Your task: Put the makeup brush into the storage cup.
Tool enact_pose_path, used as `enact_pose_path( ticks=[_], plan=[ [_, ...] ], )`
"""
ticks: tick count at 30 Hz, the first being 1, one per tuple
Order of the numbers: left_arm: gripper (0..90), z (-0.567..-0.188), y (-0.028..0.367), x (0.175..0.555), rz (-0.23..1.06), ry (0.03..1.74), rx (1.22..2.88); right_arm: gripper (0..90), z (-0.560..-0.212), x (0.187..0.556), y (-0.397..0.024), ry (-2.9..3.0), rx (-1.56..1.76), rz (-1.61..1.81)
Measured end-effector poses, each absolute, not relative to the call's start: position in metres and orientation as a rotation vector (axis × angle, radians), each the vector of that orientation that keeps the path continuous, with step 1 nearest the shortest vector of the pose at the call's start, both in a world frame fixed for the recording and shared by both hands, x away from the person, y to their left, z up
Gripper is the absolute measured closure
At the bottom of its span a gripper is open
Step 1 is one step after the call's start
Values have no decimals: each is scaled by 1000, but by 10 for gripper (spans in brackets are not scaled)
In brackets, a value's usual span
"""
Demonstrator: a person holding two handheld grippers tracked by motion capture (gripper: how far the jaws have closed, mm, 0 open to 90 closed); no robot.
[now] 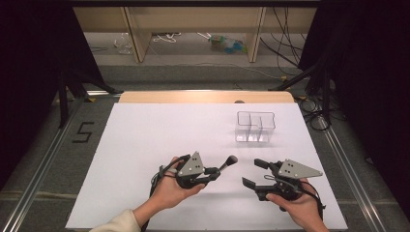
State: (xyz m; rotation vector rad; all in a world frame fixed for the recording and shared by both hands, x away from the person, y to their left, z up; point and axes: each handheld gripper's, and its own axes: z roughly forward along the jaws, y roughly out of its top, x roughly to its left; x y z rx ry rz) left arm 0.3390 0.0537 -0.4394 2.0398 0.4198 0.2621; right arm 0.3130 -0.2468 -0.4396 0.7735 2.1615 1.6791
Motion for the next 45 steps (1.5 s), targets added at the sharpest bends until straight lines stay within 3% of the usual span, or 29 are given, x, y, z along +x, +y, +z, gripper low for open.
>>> enact_pose_path(
  ticks=[45],
  plan=[
    [793, -443, 51, 338, 315, 467, 1932, 237, -442, 321, -223, 2149, 856, 1754]
  ],
)
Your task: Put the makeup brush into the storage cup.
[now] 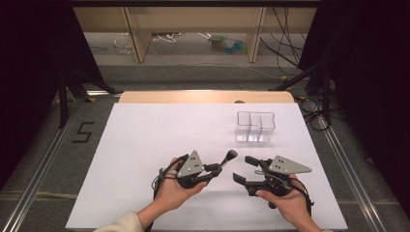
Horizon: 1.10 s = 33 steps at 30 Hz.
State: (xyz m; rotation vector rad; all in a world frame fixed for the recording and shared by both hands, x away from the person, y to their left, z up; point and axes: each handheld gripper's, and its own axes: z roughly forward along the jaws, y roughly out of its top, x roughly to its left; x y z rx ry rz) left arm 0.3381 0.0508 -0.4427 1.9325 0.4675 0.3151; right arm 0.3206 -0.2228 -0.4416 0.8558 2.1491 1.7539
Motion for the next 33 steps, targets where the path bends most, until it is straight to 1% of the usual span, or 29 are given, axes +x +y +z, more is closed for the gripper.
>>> enact_pose_path(
  ticks=[7, 9, 10, 12, 14, 16, 17, 23, 26, 30, 33],
  plan=[
    [793, -444, 49, 337, 317, 480, 1921, 250, -441, 321, -223, 2156, 890, 1730],
    [793, -444, 49, 339, 331, 455, 1927, 255, -442, 324, -219, 2129, 884, 1788],
    [793, -444, 49, 338, 328, 462, 1925, 259, -441, 323, -220, 2157, 891, 1752],
    [793, -444, 47, 337, 319, 480, 1921, 268, -443, 325, -216, 2129, 889, 1798],
    [793, -444, 47, 338, 331, 451, 1929, 273, -441, 325, -216, 2146, 901, 1785],
    [793, -445, 45, 336, 321, 477, 1922, 281, -442, 326, -214, 2125, 896, 1806],
    [793, -445, 45, 336, 317, 477, 1919, 296, -442, 326, -212, 2132, 895, 1794],
    [793, -446, 43, 335, 313, 476, 1917, 325, -442, 327, -208, 2132, 885, 1791],
    [793, -444, 44, 337, 335, 448, 1923, 345, -441, 328, -207, 2143, 892, 1781],
    [793, -445, 43, 335, 322, 476, 1911, 373, -442, 330, -205, 2119, 902, 1813],
    [793, -445, 42, 335, 331, 462, 1915, 385, -442, 330, -202, 2116, 910, 1815]
  ],
)
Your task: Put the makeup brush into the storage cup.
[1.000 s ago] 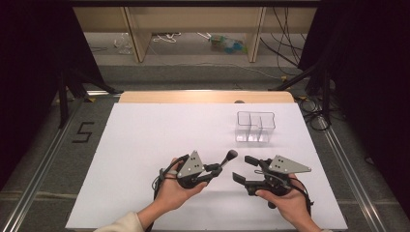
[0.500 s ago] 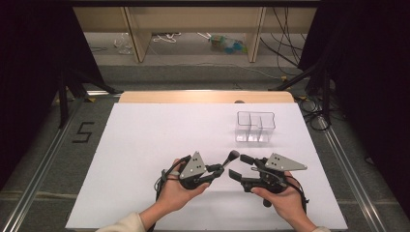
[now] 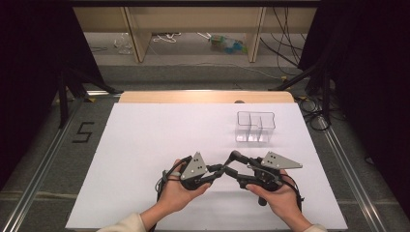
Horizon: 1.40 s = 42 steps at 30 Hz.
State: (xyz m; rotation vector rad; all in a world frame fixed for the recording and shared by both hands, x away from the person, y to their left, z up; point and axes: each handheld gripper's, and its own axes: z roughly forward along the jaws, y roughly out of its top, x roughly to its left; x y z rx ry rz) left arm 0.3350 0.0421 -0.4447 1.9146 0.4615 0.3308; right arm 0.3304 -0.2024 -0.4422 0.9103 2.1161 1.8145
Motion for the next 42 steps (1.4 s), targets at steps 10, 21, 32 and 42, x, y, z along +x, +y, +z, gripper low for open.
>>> enact_pose_path(
  ticks=[10, 21, 32, 42],
  plan=[
    [793, -444, 40, 334, 338, 459, 1909, 453, -443, 332, -197, 2106, 920, 1833],
    [793, -445, 39, 333, 340, 468, 1907, 556, -445, 334, -194, 2073, 967, 1881],
    [793, -445, 37, 332, 343, 483, 1896, 631, -446, 336, -195, 2049, 993, 1895],
    [792, -444, 37, 334, 368, 461, 1899, 703, -447, 335, -193, 2053, 1019, 1909]
  ],
)
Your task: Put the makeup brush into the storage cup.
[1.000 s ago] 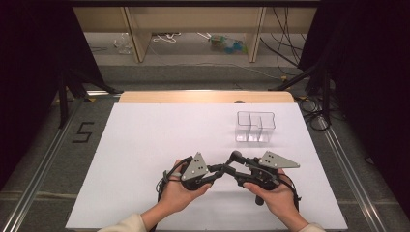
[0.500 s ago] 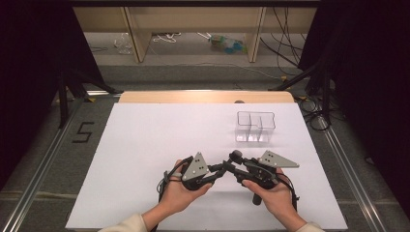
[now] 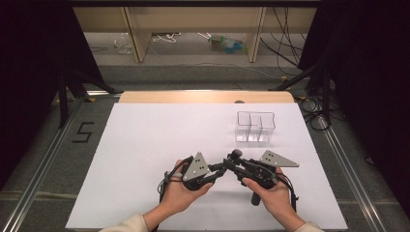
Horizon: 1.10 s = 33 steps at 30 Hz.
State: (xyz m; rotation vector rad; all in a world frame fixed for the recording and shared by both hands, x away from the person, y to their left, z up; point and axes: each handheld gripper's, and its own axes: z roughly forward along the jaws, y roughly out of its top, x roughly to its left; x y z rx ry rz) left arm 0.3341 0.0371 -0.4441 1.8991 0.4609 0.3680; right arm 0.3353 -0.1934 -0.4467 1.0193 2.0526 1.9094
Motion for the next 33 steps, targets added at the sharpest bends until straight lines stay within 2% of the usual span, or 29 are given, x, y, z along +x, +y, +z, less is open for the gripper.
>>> enact_pose_path(
  ticks=[9, 18, 23, 24, 25, 26, 27, 28, 30, 33],
  plan=[
    [792, -446, 36, 334, 373, 452, 1907, 775, -446, 335, -192, 2079, 996, 1906],
    [786, -444, 35, 333, 364, 445, 1900, 784, -443, 336, -193, 2087, 962, 1909],
    [631, -444, 37, 333, 336, 459, 1867, 784, -439, 335, -195, 2102, 939, 1853],
    [529, -443, 38, 334, 346, 445, 1866, 784, -437, 334, -196, 2102, 952, 1844],
    [484, -442, 39, 334, 327, 455, 1863, 784, -437, 335, -197, 2097, 941, 1843],
    [484, -442, 39, 333, 318, 464, 1851, 784, -437, 335, -197, 2097, 941, 1843],
    [408, -441, 42, 333, 318, 453, 1852, 784, -437, 335, -197, 2100, 937, 1840],
    [408, -440, 42, 332, 306, 461, 1844, 784, -437, 336, -198, 2097, 928, 1824],
    [330, -439, 47, 330, 308, 445, 1840, 784, -436, 335, -196, 2090, 926, 1843],
    [288, -438, 54, 326, 300, 440, 1831, 784, -435, 335, -197, 2102, 915, 1825]
  ],
)
